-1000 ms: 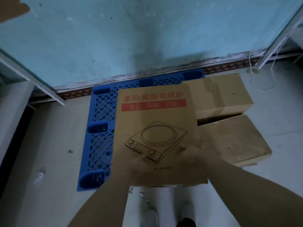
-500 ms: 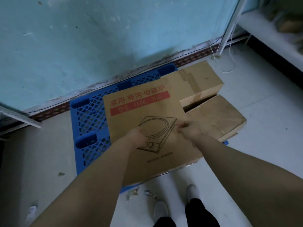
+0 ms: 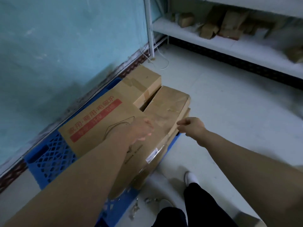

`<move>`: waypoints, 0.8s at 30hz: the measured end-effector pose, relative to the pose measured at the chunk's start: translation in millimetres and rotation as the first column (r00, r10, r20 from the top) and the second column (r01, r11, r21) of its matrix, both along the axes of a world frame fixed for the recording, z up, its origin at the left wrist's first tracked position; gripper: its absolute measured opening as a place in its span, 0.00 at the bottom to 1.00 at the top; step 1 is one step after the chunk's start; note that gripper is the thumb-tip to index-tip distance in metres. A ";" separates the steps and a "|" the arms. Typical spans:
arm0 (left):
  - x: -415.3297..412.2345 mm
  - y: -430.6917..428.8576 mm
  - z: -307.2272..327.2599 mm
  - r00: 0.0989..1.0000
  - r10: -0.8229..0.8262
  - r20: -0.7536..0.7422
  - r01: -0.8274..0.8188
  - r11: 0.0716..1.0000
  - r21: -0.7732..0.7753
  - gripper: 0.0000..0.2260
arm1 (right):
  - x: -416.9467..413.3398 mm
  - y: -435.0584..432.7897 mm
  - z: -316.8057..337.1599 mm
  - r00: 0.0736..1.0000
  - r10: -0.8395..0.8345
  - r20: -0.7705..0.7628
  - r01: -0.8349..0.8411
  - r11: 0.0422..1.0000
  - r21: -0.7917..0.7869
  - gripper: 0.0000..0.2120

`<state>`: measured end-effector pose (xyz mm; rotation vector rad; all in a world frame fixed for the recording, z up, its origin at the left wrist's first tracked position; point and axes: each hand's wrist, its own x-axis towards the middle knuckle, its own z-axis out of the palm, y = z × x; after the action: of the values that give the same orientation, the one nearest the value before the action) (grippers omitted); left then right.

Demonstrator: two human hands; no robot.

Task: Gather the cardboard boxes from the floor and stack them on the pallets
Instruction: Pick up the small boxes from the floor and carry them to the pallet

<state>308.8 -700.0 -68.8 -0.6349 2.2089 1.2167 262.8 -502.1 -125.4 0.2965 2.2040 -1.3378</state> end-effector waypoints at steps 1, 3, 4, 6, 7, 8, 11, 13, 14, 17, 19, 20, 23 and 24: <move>-3.7 16.8 1.1 0.998 -0.054 -0.011 0.054 0.999 -0.009 0.08 | 4.7 20.7 -2.8 0.999 -0.044 0.005 0.044 0.999 0.004 0.09; -8.5 54.3 1.3 0.987 -0.159 0.004 0.159 0.987 -0.026 0.10 | 18.5 62.5 -4.7 0.989 -0.147 0.018 0.147 0.989 0.011 0.08; -9.0 73.9 0.4 0.979 -0.202 0.021 0.203 0.979 -0.028 0.11 | 27.2 82.2 -4.4 0.981 -0.195 0.022 0.195 0.981 0.018 0.08; -8.8 113.8 -7.6 0.960 -0.276 0.041 0.277 0.961 -0.009 0.14 | 45.6 120.7 -5.2 0.957 -0.288 0.028 0.287 0.958 0.021 0.08; -8.1 133.9 -12.4 0.949 -0.313 0.043 0.313 0.950 0.001 0.14 | 54.5 139.3 -6.1 0.942 -0.335 0.028 0.334 0.942 0.021 0.08; -5.8 153.7 -14.9 0.935 -0.353 0.046 0.353 0.936 0.005 0.14 | 63.9 156.4 -6.6 0.924 -0.382 0.027 0.381 0.924 0.023 0.08; 3.8 210.2 -20.3 0.889 -0.455 0.054 0.456 0.890 -0.006 0.15 | 90.6 201.5 -6.6 0.869 -0.495 0.010 0.495 0.869 0.015 0.07; 13.6 244.6 -21.4 0.863 -0.502 0.058 0.504 0.864 -0.015 0.18 | 110.5 228.8 -5.2 0.840 -0.542 -0.003 0.542 0.840 0.007 0.07; 19.7 261.2 -20.0 0.847 -0.529 0.057 0.531 0.847 -0.025 0.19 | 121.3 242.6 -5.1 0.824 -0.567 -0.007 0.567 0.824 0.005 0.07; 40.1 308.1 -17.9 0.796 -0.604 0.050 0.606 0.793 -0.059 0.22 | 159.6 287.1 -5.7 0.763 -0.647 -0.010 0.647 0.763 0.018 0.08; 55.1 337.7 -18.0 0.764 -0.642 0.055 0.645 0.761 -0.072 0.22 | 190.0 318.4 -5.9 0.709 -0.705 0.006 0.705 0.709 0.016 0.08; 63.5 352.4 -18.5 0.748 -0.661 0.063 0.664 0.744 -0.074 0.22 | 207.1 334.0 -5.2 0.684 -0.730 0.019 0.729 0.684 0.017 0.08; 90.2 395.4 -25.4 0.692 -0.715 0.099 0.722 0.688 -0.073 0.23 | 259.2 381.8 -8.3 0.622 -0.781 0.054 0.779 0.624 0.061 0.08; 99.4 409.3 -28.7 0.674 -0.732 0.104 0.739 0.670 -0.071 0.24 | 276.2 396.5 -8.7 0.601 -0.797 0.068 0.793 0.604 0.079 0.08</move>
<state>408.2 -290.7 -97.5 0.2123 2.1300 0.6268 539.0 -105.6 -134.1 1.4881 2.0601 -1.6428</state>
